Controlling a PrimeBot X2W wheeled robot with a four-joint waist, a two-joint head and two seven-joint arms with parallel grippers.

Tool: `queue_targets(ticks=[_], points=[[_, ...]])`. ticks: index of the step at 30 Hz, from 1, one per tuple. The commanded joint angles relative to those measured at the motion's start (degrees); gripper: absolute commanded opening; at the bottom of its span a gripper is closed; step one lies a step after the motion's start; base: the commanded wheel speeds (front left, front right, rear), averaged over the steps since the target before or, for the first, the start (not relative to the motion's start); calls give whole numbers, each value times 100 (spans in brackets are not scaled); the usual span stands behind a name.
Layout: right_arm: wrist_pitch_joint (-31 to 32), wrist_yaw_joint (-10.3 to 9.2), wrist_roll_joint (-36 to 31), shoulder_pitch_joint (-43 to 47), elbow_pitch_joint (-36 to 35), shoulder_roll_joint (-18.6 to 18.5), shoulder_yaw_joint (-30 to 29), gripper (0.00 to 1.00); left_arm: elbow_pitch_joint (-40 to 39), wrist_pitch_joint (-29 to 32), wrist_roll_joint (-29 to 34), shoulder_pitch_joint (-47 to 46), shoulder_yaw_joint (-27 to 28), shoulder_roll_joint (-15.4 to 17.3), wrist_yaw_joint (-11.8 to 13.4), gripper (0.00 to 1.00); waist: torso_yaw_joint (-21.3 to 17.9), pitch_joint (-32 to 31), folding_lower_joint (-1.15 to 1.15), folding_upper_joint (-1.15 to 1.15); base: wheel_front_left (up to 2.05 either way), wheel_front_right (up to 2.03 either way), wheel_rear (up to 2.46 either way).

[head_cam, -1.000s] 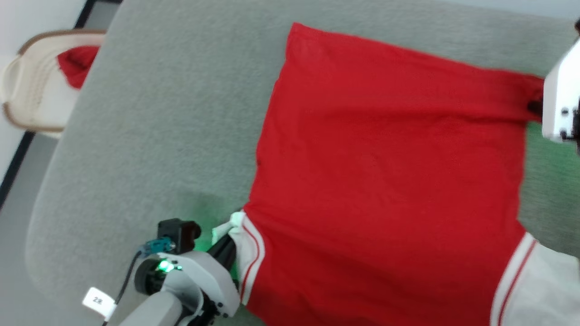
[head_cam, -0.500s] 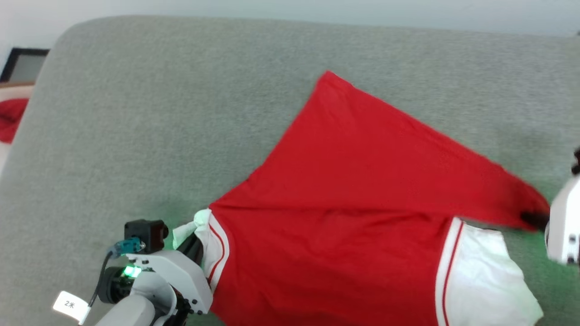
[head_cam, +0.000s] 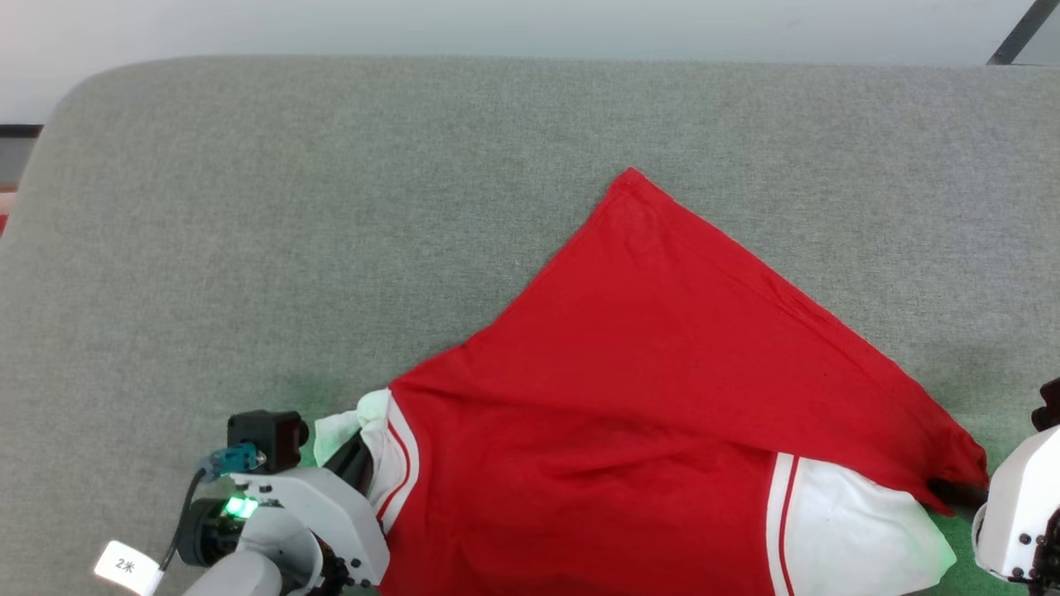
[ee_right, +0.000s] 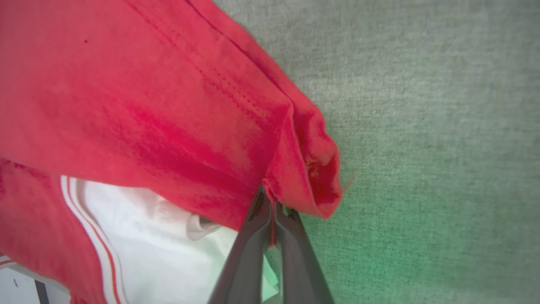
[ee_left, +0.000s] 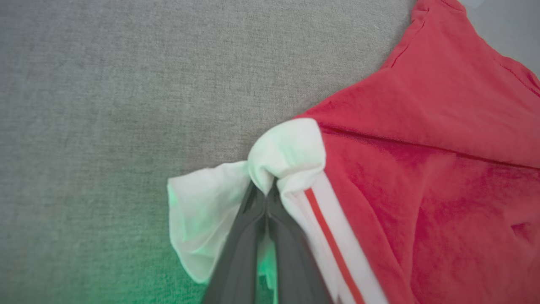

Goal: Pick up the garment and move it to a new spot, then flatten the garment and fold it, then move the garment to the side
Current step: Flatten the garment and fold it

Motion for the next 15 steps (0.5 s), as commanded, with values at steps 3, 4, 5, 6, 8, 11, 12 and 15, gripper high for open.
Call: queue_targets(ticks=[3, 4, 5, 6, 8, 11, 12, 15], points=[[-80, -4, -43, 174, 144, 155, 75, 49, -25, 56, -20, 97, -49, -2, 42, 0, -22, -19, 0, 0, 0, 0, 0], [-128, -4, -54, 172, 132, 158, 100, 100, -34, 58, -19, 99, -50, 2, 46, 0, -25, -24, 0, 0, 0, 0, 0], [-192, -4, -51, 164, 107, 148, 125, 100, -46, 45, -21, 105, -51, 5, 45, 0, -26, -30, 0, 0, 0, 0, 0], [-258, -4, -41, 146, 75, 132, 124, 100, -55, 41, -23, 112, -49, 11, 51, 0, -27, -37, 0, 0, 0, 0, 0], [-377, -6, -82, 156, -41, 62, 153, 100, -67, 38, -18, 128, -48, 27, 70, 0, -22, -57, 0, 0, 0, 0, 0], [-519, -4, -15, 139, -323, 12, 240, 100, -90, 22, -28, 148, -42, 39, 94, 0, -15, -93, 0, 0, 0, 0, 0], [-549, -4, 1, 101, -445, 4, 294, 100, -96, 25, -28, 154, -44, 46, 102, 0, -12, -110, 0, 0, 0, 0, 0], [-616, -4, 53, -111, -783, -51, 467, 100, -117, 40, -16, 174, -70, 38, 105, 0, 29, -163, 0, 0, 0, 0, 0]])
